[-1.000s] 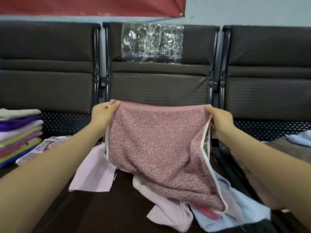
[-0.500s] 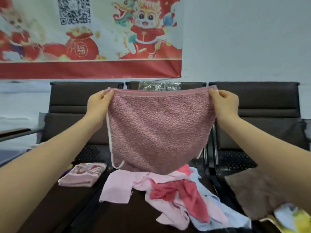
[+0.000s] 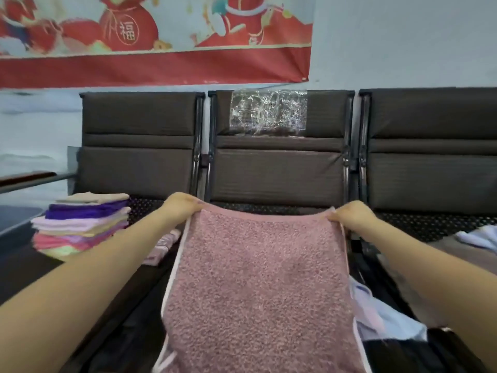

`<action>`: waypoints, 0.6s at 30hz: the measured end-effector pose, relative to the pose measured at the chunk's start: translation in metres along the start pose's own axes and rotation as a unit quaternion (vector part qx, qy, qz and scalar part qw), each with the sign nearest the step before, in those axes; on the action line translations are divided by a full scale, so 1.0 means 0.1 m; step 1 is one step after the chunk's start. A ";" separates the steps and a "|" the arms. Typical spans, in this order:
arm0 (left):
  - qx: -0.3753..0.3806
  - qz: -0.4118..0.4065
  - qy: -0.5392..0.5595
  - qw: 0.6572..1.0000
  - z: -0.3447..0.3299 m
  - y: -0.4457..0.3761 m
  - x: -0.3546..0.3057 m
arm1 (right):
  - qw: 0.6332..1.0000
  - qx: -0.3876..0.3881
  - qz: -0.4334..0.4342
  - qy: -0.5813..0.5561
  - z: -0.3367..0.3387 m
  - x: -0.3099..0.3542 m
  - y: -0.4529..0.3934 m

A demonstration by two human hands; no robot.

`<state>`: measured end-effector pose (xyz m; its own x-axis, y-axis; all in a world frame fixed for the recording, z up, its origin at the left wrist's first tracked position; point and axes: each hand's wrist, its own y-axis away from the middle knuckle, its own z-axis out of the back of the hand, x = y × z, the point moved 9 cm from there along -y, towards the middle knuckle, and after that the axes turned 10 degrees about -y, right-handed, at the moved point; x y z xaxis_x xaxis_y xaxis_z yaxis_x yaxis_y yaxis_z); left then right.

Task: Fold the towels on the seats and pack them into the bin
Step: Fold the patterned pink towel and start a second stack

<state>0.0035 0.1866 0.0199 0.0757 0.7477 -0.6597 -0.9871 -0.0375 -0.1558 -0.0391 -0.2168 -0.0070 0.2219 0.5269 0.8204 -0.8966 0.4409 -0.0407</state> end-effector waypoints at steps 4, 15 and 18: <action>0.003 0.021 0.002 1.000 -0.57 -0.26 0.33 | 0.998 0.025 -0.042 0.045 -0.39 -0.51 -0.36; -0.046 0.074 -0.045 0.995 -1.29 -1.08 0.81 | 0.998 -0.041 -0.040 0.035 -0.85 -0.71 -0.99; -0.049 0.084 -0.090 0.991 -1.35 -0.95 0.88 | 0.993 -0.002 -0.014 0.119 -1.05 -0.67 -0.84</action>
<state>0.1228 0.1661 -0.1225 -0.1247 0.8315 -0.5414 -0.9644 -0.2299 -0.1309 0.0616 -0.2128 -0.1181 0.3318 0.6709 0.6631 -0.8870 0.4612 -0.0227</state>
